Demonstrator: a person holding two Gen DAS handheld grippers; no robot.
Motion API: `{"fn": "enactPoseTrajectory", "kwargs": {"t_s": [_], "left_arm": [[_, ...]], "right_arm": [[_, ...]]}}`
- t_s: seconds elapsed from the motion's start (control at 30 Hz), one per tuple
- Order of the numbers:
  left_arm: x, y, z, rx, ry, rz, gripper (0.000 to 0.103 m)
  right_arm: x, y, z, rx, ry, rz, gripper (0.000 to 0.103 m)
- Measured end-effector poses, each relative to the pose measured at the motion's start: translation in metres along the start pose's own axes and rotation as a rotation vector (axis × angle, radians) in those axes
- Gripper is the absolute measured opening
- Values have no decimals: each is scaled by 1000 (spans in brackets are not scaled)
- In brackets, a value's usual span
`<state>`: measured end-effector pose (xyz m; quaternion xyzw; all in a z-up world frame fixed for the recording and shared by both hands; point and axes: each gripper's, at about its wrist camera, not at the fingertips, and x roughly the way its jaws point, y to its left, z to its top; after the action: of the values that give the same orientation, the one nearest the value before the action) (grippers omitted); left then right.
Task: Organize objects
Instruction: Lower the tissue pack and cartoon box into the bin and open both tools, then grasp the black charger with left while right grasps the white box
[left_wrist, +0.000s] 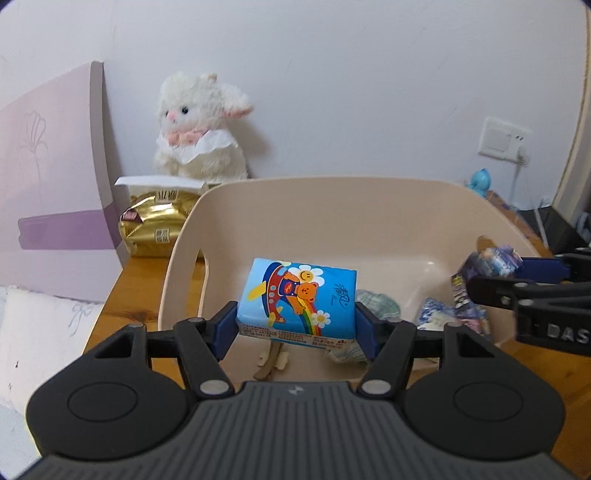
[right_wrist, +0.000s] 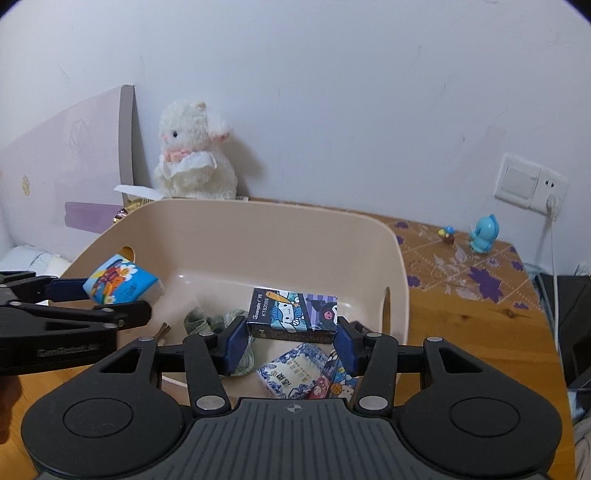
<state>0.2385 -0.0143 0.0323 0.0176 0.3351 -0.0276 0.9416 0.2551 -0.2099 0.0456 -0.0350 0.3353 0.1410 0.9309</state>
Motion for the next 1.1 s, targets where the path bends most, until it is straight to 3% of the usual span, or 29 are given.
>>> {"fn": "enactPoseTrajectory", "kwargs": {"t_s": [0.17,0.57,0.8,1.1], "left_arm": [[-7,-1,-2,3,-24,17,82],[-64,-21,-21,18,-90,39,92],[-70,-46,-44,28,-55,8,92],[-34,-82,-74,22,21,-40,92]], "right_arm": [[-11,-1,-3,-24,-11,5,70],[-67,-29,-29,-36,6,-35,87],[-70,-44,-60,-73,74,-104,88],[-51,-58,-94,-63,131,-122,88]]}}
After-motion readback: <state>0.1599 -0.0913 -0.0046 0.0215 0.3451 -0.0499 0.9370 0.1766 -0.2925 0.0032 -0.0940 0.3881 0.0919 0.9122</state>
